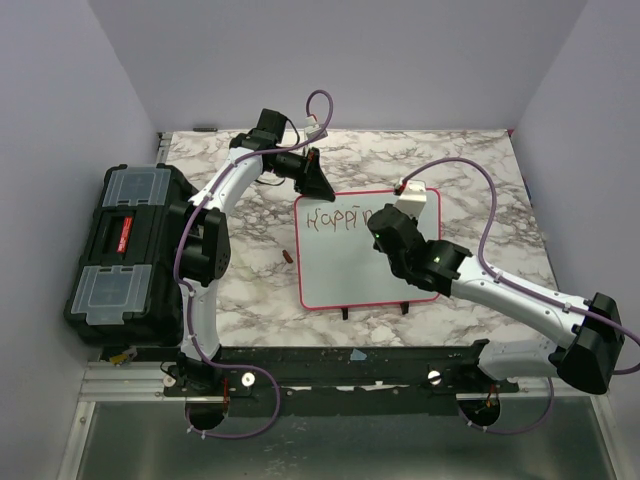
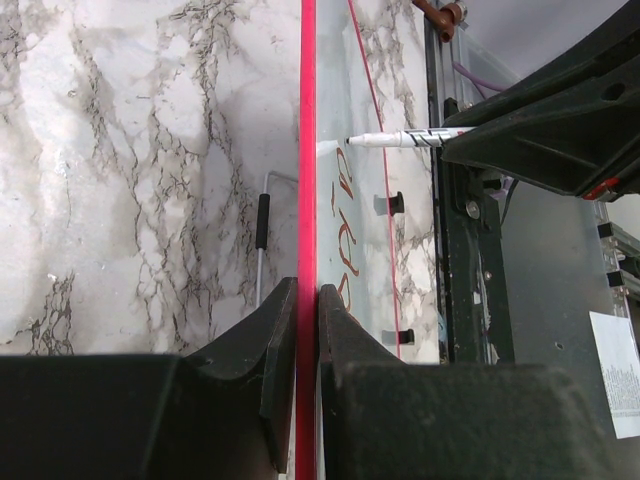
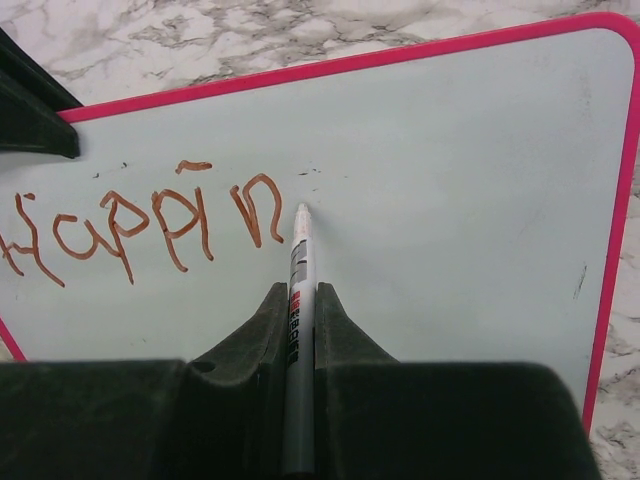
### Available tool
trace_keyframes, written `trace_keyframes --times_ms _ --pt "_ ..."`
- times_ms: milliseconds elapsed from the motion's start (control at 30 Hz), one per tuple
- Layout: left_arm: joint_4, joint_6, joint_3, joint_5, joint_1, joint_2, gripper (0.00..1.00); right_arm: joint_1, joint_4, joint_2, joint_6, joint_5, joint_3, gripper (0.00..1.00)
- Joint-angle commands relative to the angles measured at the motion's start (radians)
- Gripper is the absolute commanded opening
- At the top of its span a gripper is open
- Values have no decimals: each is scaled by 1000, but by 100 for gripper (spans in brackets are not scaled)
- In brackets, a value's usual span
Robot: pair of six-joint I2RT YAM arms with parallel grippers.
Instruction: Write a sentence on the whiteboard
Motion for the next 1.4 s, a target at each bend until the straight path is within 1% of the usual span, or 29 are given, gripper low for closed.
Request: trace_keyframes --times_ms 0,333,800,1033,1367 --pt "57 28 1 61 7 -54 0 -11 -3 -9 6 53 -17 1" --pt "59 27 1 61 7 -54 0 -16 -17 -10 6 70 3 1" --pt "59 28 0 61 7 -56 0 -22 23 73 -34 61 76 1" --pt "60 28 1 61 7 -54 0 -23 32 76 -28 22 63 1" --pt "59 27 3 60 7 -54 0 -22 8 18 24 -49 -11 1"
